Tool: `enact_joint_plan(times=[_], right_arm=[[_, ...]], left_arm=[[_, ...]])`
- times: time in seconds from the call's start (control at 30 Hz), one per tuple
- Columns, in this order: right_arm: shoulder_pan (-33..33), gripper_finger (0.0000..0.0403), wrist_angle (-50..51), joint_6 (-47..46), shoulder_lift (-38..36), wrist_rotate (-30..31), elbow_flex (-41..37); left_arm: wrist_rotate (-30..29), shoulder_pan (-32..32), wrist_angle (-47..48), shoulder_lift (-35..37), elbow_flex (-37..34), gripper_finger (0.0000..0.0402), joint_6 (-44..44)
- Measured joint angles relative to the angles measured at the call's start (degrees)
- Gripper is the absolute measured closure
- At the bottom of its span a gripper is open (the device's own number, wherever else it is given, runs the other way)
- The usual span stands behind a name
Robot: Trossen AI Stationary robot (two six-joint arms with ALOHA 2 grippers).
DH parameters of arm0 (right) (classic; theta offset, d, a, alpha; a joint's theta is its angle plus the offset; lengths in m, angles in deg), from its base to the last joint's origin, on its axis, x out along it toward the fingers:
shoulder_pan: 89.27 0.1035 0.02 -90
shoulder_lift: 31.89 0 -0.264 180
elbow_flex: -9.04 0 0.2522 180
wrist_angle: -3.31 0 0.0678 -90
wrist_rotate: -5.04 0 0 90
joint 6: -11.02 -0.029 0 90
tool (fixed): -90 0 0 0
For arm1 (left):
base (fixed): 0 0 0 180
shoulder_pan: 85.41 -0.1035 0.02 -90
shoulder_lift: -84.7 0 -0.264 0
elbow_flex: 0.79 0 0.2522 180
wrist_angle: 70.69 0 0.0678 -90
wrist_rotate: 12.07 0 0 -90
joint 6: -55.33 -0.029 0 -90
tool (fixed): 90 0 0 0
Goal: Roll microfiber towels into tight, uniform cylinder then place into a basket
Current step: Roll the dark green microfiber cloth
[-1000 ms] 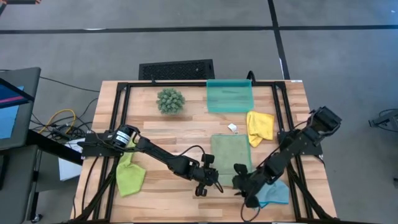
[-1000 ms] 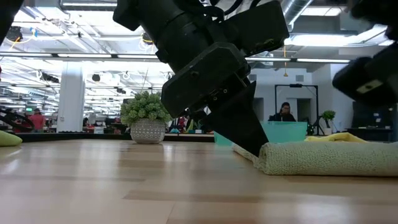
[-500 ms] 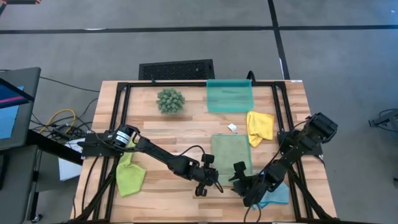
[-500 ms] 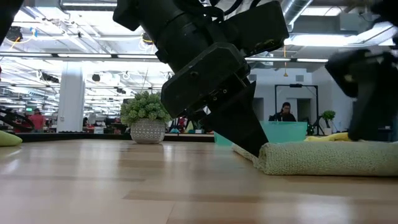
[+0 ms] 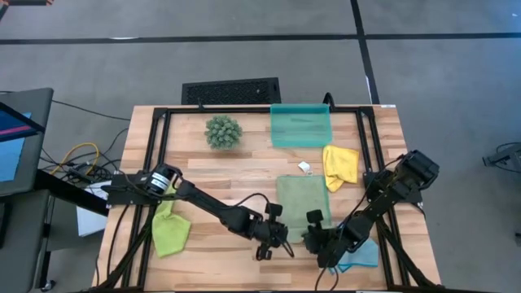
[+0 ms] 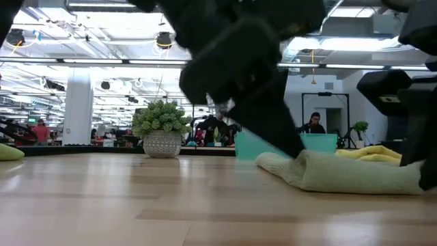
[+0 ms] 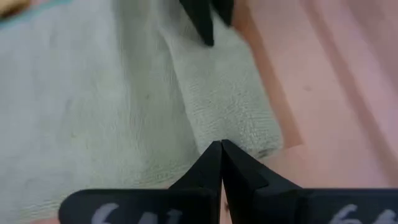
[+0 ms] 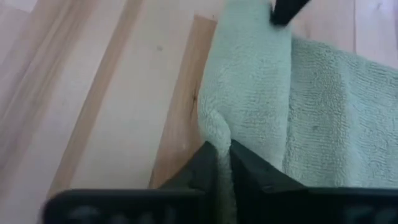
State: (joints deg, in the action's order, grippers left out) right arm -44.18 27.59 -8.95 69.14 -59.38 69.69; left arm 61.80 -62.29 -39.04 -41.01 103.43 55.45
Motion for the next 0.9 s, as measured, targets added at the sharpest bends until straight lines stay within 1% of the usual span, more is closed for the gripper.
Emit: enact_joint_plan(times=[0.07, 0.1, 0.17, 0.27, 0.33, 0.47, 0.53, 0.6, 0.73, 0.8, 0.9], right_arm=[[-0.02, 0.0387, 0.47, 0.00, -0.25, -0.96, 0.41], [-0.07, 0.0391, 0.58, 0.00, -0.42, -1.97, 0.60], [-0.09, 0.0387, 0.36, -0.40, -0.91, -4.66, 1.19], [-0.20, 0.0369, 0.10, -2.90, -2.09, -6.95, 1.89], [-0.20, 0.0368, -0.22, -3.90, -2.94, -7.80, 2.08], [-0.12, 0.0387, -0.59, -5.00, -4.24, -8.57, 2.08], [-0.30, 0.0393, -0.66, -6.40, -4.95, -10.40, 2.08], [-0.67, 0.0392, -0.73, -7.12, -5.65, -11.87, 2.08], [-0.82, 0.0373, -1.39, -8.62, -6.45, -13.50, 2.13], [-0.75, 0.0370, -2.79, -9.06, -6.47, -14.05, 1.80], [-0.75, 0.0379, -3.26, -10.24, -6.47, -14.38, 0.69]], left_arm=[[-3.10, 0.78, 1.17, 0.00, 1.43, 0.0400, -0.54], [-4.71, 1.19, 1.05, 0.00, 1.93, 0.0400, -0.97], [-5.33, 1.67, -0.88, 0.00, 2.47, 0.0400, -1.98], [-2.47, 1.62, -6.11, 0.00, 1.76, 0.0400, -3.35], [0.08, 1.18, -10.39, 0.00, -0.05, 0.0400, -4.78], [7.93, 0.35, -15.98, -0.02, -3.43, 0.0400, -6.94], [9.42, 0.14, -18.84, -0.02, -5.20, 0.0400, -6.64], [9.67, -0.03, -18.88, -0.06, -6.07, 0.0400, -6.25], [10.08, -0.26, -19.03, -0.07, -6.29, 0.0400, -6.79], [12.01, -0.34, -18.91, -0.07, -6.38, 0.0400, -7.16], [16.08, -0.24, -19.19, -0.07, -6.38, 0.0400, -7.80]])
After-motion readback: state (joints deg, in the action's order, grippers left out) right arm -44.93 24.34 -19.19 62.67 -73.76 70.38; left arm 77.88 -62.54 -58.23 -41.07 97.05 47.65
